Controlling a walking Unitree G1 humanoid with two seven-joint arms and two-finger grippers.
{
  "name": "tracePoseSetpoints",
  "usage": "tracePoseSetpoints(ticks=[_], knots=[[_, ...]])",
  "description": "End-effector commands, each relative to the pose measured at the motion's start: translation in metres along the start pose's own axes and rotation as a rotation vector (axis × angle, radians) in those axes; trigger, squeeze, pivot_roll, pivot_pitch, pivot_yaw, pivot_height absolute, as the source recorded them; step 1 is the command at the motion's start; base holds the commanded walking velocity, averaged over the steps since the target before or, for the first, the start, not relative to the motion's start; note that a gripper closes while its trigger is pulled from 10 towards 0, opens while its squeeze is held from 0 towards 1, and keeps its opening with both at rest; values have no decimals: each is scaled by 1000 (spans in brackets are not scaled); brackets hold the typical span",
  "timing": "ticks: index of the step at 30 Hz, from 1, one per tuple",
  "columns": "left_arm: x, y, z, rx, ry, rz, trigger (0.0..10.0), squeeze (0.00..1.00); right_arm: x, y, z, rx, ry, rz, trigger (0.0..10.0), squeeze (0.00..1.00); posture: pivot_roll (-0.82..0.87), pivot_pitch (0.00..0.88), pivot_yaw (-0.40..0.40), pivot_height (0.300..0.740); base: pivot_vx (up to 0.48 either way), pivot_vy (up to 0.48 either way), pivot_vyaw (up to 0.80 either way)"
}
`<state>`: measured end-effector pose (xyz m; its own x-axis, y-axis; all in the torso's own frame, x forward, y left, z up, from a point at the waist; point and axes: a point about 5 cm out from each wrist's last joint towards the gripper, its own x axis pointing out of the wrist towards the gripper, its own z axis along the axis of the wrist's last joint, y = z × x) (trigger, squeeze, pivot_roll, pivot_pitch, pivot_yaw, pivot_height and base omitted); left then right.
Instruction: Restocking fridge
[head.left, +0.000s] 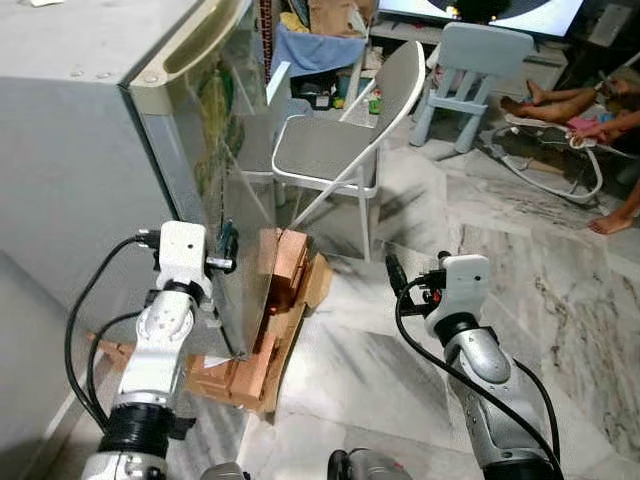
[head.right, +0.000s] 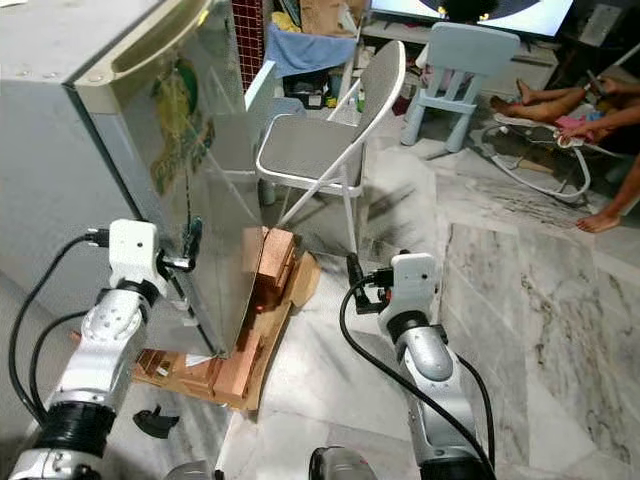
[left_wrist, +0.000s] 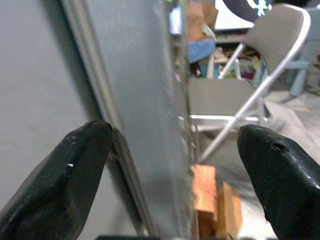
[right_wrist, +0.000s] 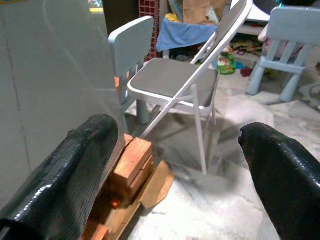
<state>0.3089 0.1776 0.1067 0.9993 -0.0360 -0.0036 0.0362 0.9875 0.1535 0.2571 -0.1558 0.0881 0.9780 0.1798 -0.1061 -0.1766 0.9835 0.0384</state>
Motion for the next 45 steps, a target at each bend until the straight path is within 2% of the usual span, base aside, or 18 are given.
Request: tracePoseSetpoints(ticks=[1,6,10,11,12,14,15,16,17,18,20,24,25,27,32,33,36,45], knots=[[1,4,-2,11,10,23,10000,0,-15,-1,2,1,20,58,10000,0,39,26,-26,740,0,0,0],[-1,4,-5,2,17,26,10000,0,-30,-5,-5,-15,57,76,10000,0,36,27,-26,740,0,0,0],[9,-16,3,-18,-21,-69,10000,0,-37,-10,-10,-42,93,49,10000,0,40,26,-30,740,0,0,0],[9,-16,3,-18,-21,-69,10000,0,-37,-10,-10,-42,93,49,10000,0,40,26,-30,740,0,0,0],[15,-33,10,7,-51,-152,10000,0,-40,-12,-15,-75,132,36,10000,0,47,24,-35,740,0,0,0],[17,-40,11,25,-62,-180,10000,0,-41,-13,-18,-82,149,29,10000,0,47,23,-36,740,0,0,0],[21,-57,14,31,-69,-232,10000,0,-46,-14,-23,-84,191,19,10000,0,44,23,-35,740,0,0,0],[24,-66,17,28,-75,-261,10000,0,-49,-14,-25,-86,212,16,10000,0,43,26,-35,740,0,0,0],[24,-66,17,28,-75,-261,10000,0,-49,-14,-25,-86,212,16,10000,0,43,26,-35,740,0,0,0],[28,-82,23,25,-89,-322,10000,0,-53,-15,-27,-83,222,11,10000,0,40,31,-34,740,0,0,0],[28,-99,28,48,-114,-403,10000,0,-54,-15,-26,-77,215,8,10000,0,41,28,-35,740,0,0,0],[18,-143,41,36,-173,-579,10000,0,-54,-15,-24,-66,198,1,10000,0,35,24,-30,740,0,0,0],[10,-158,44,22,-192,-642,10000,0,-53,-13,-23,-62,185,12,10000,0,31,23,-27,740,0,0,0],[4,-165,42,3,-192,-673,10000,0,-53,-12,-22,-61,185,14,10000,0,32,23,-25,740,0,0,0],[5,-152,25,-11,-134,-627,10000,0,-52,-11,-23,-54,187,6,10000,0,38,22,-26,740,0,0,0],[6,-140,16,-14,-106,-589,10000,0,-50,-10,-24,-51,186,7,10000,0,42,20,-27,740,0,0,0],[6,-121,8,-40,-85,-548,10000,0,-46,-9,-24,-42,172,16,10000,0,51,17,-29,740,0,0,0],[3,-114,8,-32,-98,-538,10000,0,-42,-6,-23,-33,151,27,10000,0,52,8,-26,740,288,-311,0]])
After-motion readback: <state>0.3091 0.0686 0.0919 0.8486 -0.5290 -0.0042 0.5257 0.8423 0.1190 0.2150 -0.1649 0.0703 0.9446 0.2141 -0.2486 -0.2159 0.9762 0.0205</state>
